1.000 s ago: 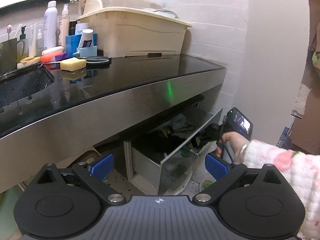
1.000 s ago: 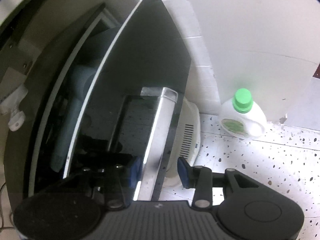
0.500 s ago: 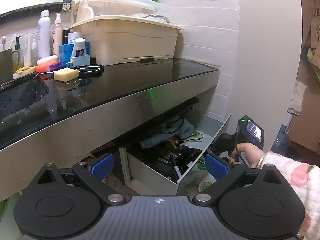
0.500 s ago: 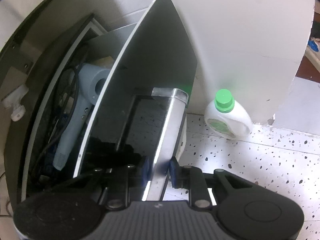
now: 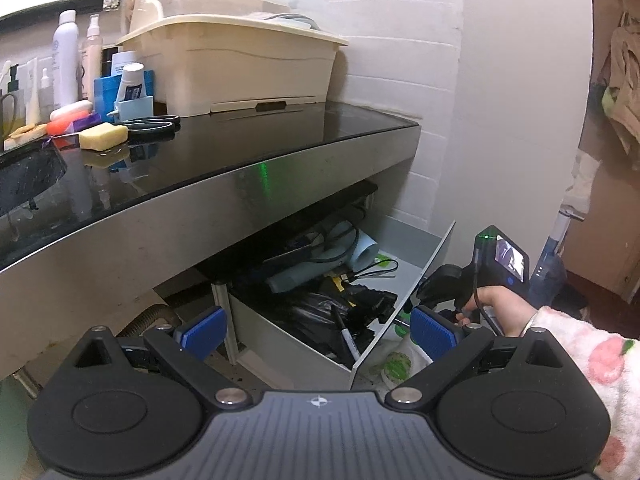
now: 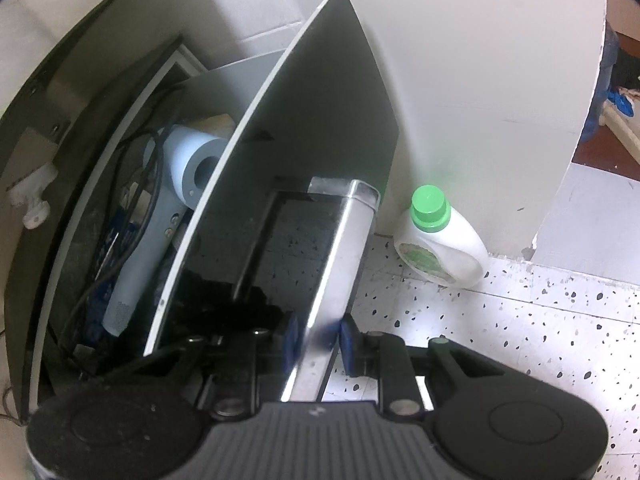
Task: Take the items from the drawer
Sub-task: 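Reach the left tool into the drawer toward the black marker while the right tool holds the handle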
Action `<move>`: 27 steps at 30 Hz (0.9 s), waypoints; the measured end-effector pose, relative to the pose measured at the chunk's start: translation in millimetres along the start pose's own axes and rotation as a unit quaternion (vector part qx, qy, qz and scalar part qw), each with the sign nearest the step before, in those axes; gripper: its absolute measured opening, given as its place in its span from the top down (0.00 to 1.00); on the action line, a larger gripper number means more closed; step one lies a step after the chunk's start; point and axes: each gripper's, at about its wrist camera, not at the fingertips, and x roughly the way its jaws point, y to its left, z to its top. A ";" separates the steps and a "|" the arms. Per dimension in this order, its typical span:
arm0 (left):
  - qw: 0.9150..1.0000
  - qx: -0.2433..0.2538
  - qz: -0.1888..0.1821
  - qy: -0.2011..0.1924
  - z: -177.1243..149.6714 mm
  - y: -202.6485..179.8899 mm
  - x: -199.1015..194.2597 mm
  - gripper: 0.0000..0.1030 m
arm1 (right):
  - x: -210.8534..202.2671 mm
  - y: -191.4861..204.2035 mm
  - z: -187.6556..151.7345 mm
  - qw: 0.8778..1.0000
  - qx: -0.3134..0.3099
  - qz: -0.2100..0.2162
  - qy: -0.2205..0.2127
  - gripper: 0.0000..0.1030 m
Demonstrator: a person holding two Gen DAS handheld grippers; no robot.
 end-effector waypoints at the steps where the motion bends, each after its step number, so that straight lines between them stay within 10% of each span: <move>1: 1.000 -0.001 0.000 0.002 0.0 -0.3 1.2 0.04 | -0.7 -0.6 0.0 1.000 -0.002 0.000 -0.001 0.80; 27: 0.999 -0.019 -0.014 0.034 3.4 0.7 49.3 0.04 | -12.6 -25.9 -10.2 1.000 -0.001 0.011 -0.012 0.78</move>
